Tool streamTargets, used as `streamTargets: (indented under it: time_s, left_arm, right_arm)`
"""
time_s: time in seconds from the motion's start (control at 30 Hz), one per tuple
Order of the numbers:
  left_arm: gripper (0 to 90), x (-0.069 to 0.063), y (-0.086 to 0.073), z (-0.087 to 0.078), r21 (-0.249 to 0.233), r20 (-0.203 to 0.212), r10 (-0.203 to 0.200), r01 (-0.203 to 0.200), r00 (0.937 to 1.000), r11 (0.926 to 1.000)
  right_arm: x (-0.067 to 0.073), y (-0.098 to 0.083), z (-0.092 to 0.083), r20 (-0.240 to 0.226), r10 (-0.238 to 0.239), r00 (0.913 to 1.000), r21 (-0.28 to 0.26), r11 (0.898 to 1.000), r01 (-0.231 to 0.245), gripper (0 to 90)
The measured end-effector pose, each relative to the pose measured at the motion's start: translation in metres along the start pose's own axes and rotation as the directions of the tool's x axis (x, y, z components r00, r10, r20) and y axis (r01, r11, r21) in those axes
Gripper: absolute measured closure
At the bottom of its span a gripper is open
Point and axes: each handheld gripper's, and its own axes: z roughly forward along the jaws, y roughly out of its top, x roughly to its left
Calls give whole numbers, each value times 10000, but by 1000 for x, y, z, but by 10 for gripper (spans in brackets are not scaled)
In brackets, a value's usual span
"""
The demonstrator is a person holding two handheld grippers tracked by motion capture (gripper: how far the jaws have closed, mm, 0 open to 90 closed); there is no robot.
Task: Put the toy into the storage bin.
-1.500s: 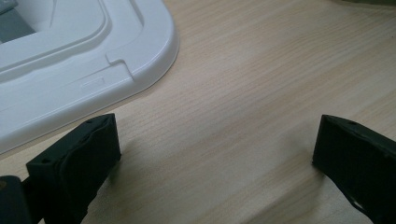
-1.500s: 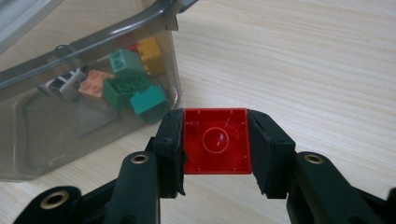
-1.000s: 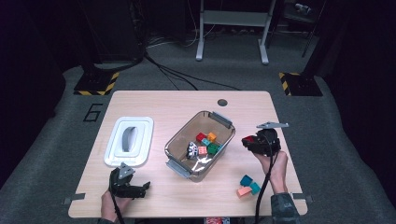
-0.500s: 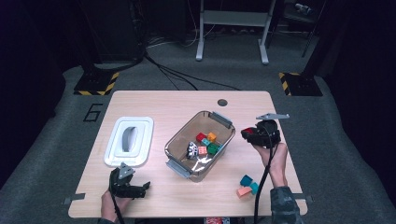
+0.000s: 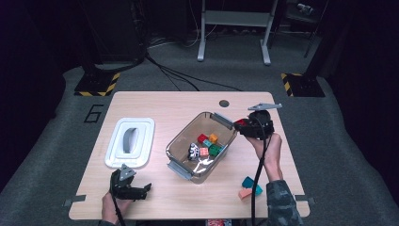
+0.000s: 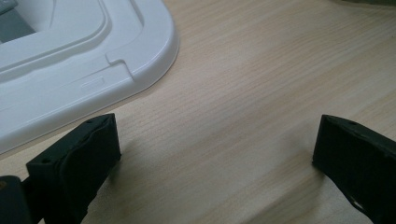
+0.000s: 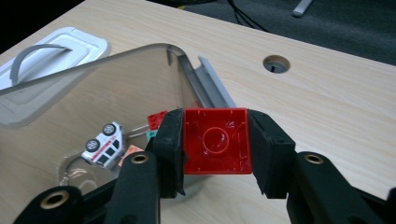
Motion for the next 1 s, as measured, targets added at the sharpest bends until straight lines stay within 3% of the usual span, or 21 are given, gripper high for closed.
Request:
streamTargets:
  time_s: [0.2,0.43,0.6,1.0]
  left_arm:
    - [6,0,0,0,40,12,-3,3,10000,10000]
    - [6,0,0,0,-7,8,-5,5,10000,10000]
    - [5,0,0,0,5,2,-13,13,10000,10000]
    - [6,0,0,1,-64,-70,-68,68,10000,10000]
  right_arm:
    - [18,9,15,-383,-449,9983,354,9983,462,587]
    - [33,2,34,-737,-782,9942,1023,9911,855,587]
    - [37,-4,40,-996,-903,9909,1489,9833,1046,586]
    - [37,-13,40,-1253,-975,9873,1615,9799,1172,577]
